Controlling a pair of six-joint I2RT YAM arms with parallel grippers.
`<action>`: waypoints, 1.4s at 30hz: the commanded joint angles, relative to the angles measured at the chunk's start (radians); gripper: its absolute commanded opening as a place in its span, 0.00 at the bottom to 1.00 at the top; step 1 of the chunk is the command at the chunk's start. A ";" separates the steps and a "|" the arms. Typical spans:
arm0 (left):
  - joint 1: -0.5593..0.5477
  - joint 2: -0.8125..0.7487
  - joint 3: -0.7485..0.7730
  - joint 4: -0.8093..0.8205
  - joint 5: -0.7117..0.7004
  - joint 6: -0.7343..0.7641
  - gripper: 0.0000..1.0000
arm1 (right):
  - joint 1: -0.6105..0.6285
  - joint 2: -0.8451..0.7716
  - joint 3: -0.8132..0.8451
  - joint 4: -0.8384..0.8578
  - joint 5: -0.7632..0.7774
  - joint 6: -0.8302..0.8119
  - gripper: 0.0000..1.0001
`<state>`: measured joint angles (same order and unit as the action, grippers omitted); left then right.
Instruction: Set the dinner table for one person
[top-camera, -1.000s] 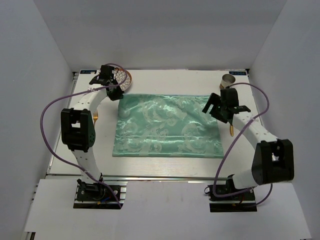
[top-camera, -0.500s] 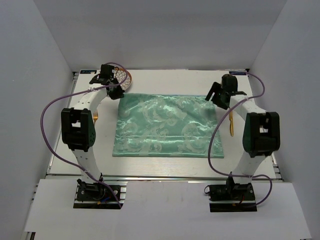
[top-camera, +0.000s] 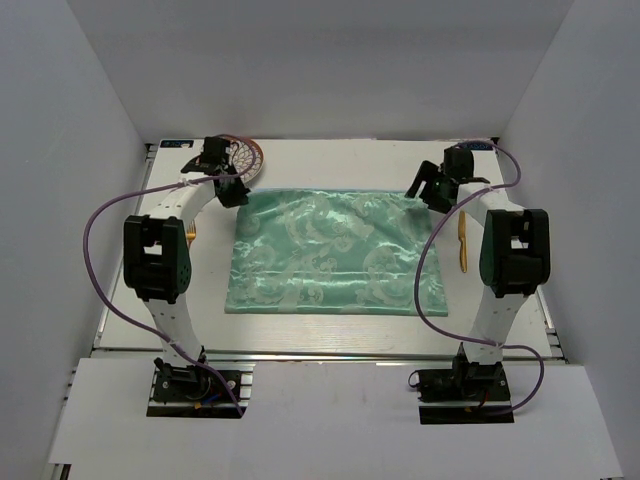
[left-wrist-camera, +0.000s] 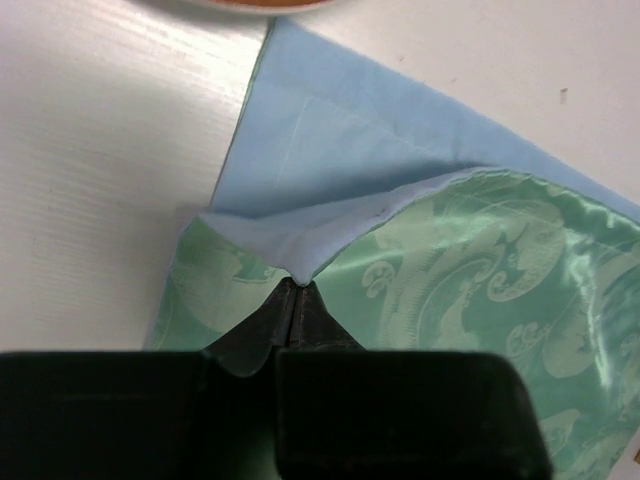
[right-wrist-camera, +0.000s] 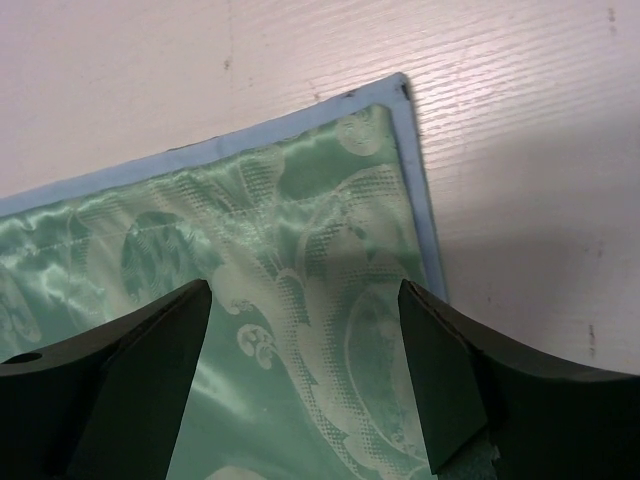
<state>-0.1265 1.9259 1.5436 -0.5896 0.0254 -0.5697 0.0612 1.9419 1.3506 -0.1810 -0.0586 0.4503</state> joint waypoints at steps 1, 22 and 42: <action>-0.002 -0.056 -0.043 0.025 -0.010 -0.010 0.00 | 0.000 0.014 0.026 0.047 -0.078 -0.030 0.82; 0.016 0.246 0.336 -0.128 -0.163 0.024 0.55 | 0.008 -0.170 -0.097 0.049 -0.219 -0.024 0.85; 0.025 0.196 0.364 -0.130 -0.197 -0.050 0.98 | 0.048 -0.506 -0.363 0.052 -0.313 0.004 0.89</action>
<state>-0.1127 2.2345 1.8729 -0.7044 -0.1402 -0.5888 0.0994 1.5455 1.0077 -0.1421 -0.3210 0.4423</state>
